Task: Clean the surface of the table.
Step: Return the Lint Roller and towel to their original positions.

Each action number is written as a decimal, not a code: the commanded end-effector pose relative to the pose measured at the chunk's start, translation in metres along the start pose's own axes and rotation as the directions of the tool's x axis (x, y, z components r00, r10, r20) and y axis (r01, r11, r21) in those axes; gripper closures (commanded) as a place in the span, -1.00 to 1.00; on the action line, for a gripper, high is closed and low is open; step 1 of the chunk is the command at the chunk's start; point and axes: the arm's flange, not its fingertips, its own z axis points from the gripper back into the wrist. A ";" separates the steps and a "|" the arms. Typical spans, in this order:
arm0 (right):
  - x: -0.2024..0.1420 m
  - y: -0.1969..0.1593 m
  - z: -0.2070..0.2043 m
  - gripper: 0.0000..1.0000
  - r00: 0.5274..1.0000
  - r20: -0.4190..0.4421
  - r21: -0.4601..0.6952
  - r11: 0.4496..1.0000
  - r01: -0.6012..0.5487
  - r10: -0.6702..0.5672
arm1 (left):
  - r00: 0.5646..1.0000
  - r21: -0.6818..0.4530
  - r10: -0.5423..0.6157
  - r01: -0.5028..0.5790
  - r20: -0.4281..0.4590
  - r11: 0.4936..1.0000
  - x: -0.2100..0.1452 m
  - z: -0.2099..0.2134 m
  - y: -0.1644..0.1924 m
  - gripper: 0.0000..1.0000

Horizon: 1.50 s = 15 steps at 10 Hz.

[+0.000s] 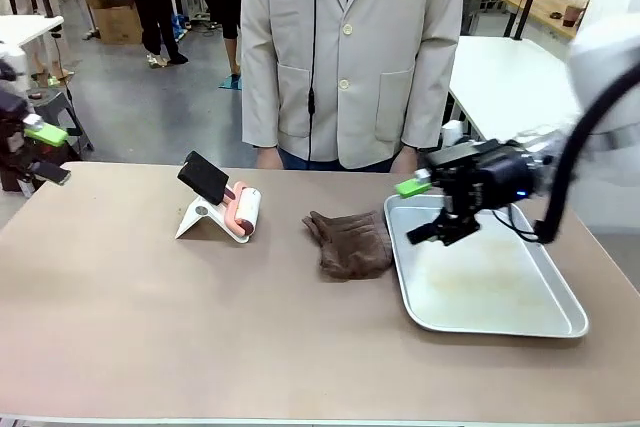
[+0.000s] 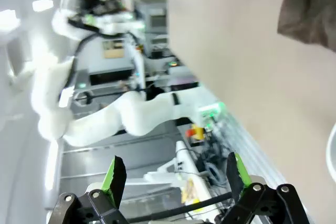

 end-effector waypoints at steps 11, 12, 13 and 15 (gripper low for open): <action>-0.065 -0.038 0.157 -1.00 0.955 0.292 0.261 0.956 -0.130 0.050 | 0.974 -0.299 -0.089 0.150 0.209 0.942 -0.065 0.052 0.017 -1.00; -0.065 -0.038 0.157 -1.00 0.955 0.292 0.261 0.956 -0.130 0.050 | 0.974 -0.299 -0.089 0.150 0.209 0.942 -0.065 0.052 0.017 -1.00; -0.065 -0.038 0.157 -1.00 0.955 0.292 0.261 0.956 -0.130 0.050 | 0.974 -0.299 -0.089 0.150 0.209 0.942 -0.065 0.052 0.017 -1.00; -0.065 -0.038 0.157 -1.00 0.955 0.292 0.261 0.956 -0.130 0.050 | 0.974 -0.299 -0.089 0.150 0.209 0.942 -0.065 0.052 0.017 -1.00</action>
